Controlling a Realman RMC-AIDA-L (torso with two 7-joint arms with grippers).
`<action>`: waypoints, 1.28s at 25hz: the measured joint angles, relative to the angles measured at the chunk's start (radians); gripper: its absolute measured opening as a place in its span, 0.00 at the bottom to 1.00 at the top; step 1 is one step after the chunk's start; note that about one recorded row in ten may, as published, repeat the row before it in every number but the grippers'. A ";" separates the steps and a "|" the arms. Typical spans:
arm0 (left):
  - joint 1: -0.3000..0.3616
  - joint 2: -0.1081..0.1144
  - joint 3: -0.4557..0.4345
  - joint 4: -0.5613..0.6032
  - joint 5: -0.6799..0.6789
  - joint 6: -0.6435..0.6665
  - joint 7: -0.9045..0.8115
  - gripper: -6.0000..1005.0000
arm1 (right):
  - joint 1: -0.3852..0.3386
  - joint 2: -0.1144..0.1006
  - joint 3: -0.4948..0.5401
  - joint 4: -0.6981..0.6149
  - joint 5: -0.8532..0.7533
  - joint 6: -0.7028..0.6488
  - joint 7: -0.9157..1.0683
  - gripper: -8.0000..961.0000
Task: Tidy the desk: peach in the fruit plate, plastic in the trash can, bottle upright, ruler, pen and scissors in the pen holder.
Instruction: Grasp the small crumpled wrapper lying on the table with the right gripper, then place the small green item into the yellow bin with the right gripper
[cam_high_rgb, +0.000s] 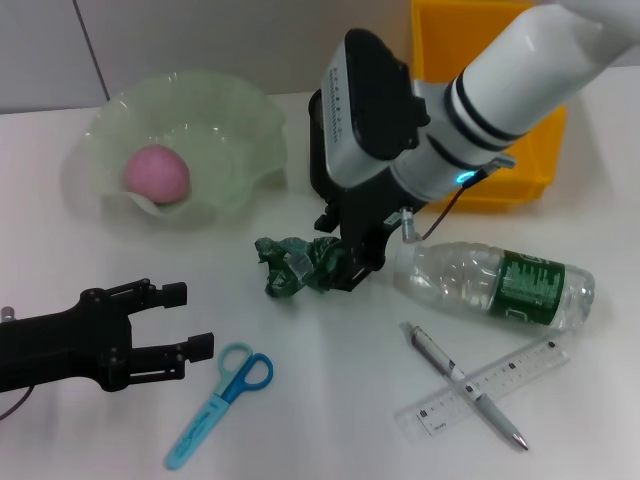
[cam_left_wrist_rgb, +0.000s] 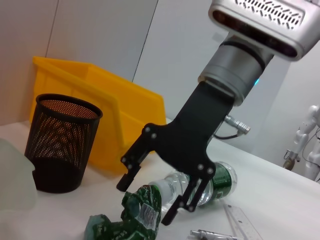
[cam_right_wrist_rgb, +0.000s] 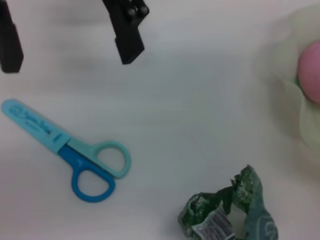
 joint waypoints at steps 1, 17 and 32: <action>0.000 0.000 0.000 0.000 0.000 0.000 0.000 0.86 | 0.001 0.000 -0.012 0.009 0.008 0.013 -0.001 0.73; 0.006 0.003 0.000 0.000 0.000 0.003 0.000 0.86 | -0.008 0.000 -0.035 0.036 0.070 0.075 -0.023 0.51; 0.006 0.006 0.000 0.005 0.001 0.006 0.000 0.86 | -0.172 -0.017 0.312 -0.223 0.234 -0.142 -0.065 0.01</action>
